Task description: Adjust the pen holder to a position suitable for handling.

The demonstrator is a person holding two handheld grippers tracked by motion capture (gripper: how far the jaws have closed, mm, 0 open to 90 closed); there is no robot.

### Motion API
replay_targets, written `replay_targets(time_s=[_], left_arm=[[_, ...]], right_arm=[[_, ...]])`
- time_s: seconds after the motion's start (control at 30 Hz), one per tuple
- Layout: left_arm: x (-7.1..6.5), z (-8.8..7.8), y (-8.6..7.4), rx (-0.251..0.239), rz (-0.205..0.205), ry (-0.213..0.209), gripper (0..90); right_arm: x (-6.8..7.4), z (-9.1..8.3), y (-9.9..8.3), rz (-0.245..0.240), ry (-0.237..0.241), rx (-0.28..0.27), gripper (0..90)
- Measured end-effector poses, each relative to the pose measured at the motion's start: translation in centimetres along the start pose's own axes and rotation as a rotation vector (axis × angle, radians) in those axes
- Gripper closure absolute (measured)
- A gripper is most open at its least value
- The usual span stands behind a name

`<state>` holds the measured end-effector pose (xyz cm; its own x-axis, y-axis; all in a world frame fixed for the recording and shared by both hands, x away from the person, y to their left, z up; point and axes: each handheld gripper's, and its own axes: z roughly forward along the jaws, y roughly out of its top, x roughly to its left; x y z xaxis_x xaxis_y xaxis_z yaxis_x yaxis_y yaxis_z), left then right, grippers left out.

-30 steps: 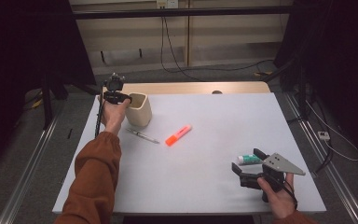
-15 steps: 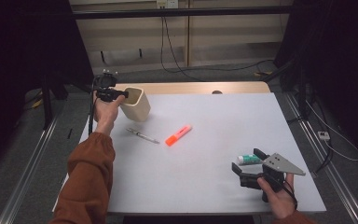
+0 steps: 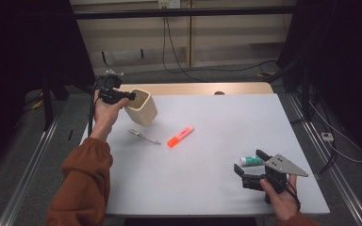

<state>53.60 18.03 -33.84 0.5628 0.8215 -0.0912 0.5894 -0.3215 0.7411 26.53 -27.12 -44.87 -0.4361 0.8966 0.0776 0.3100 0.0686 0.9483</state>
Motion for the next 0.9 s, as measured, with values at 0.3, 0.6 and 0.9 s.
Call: replay_targets(time_s=[0.3, 0.6, 0.9], left_arm=[[-2.1, -1.1, 0.1, -0.019, 0.096, -0.065, 82.9], [-4.0, -1.8, -0.5, -0.013, 0.185, -0.138, 82.8], [-5.7, -2.2, -1.5, -0.008, 0.246, -0.205, 82.9]], right_arm=[[-0.1, 0.0, 0.0, 0.003, -0.001, -0.002, 2.5], [0.0, 0.0, 0.0, -0.001, -0.001, -0.001, 2.5], [0.0, 0.0, 0.0, -0.001, -0.001, 0.0, 2.5]])
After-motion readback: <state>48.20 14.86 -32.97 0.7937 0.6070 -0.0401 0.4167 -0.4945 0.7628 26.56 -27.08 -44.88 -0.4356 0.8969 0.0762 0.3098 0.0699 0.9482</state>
